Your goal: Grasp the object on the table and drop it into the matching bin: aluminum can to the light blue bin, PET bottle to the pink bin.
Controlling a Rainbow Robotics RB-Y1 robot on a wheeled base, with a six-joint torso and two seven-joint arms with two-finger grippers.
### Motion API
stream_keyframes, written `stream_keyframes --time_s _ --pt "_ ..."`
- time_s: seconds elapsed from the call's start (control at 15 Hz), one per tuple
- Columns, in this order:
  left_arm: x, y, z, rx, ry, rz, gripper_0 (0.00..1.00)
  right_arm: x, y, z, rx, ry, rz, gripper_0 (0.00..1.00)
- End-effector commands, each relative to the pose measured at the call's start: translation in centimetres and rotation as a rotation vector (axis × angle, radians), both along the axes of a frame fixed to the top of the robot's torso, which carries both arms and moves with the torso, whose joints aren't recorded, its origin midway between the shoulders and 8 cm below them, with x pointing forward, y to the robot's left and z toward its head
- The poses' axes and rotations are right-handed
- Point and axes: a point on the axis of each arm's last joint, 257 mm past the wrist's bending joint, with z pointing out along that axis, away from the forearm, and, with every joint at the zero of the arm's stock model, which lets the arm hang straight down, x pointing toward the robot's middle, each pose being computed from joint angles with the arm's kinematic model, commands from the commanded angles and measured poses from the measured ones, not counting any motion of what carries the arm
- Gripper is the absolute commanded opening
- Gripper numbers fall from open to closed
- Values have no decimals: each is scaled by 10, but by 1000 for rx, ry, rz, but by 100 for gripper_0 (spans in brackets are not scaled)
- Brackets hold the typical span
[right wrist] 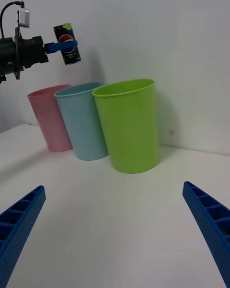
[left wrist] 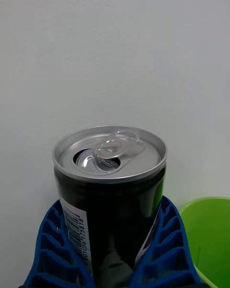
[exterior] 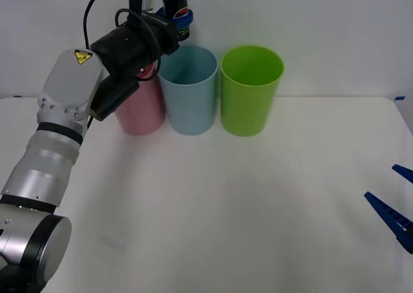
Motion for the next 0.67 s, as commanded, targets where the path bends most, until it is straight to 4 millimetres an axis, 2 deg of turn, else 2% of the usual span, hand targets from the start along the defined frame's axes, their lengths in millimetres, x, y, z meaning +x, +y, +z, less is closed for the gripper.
stream_keyframes --time_s 0.07,0.2,0.67 --pt "0 -1 1 1 -2 0 20 0 0 0 0 0 0 100" --pt "-1 -2 -1 -2 1 -4 100 0 0 0 0 0 0 100" --pt "-2 -3 -1 -12 6 -11 100 0 0 0 0 0 0 100"
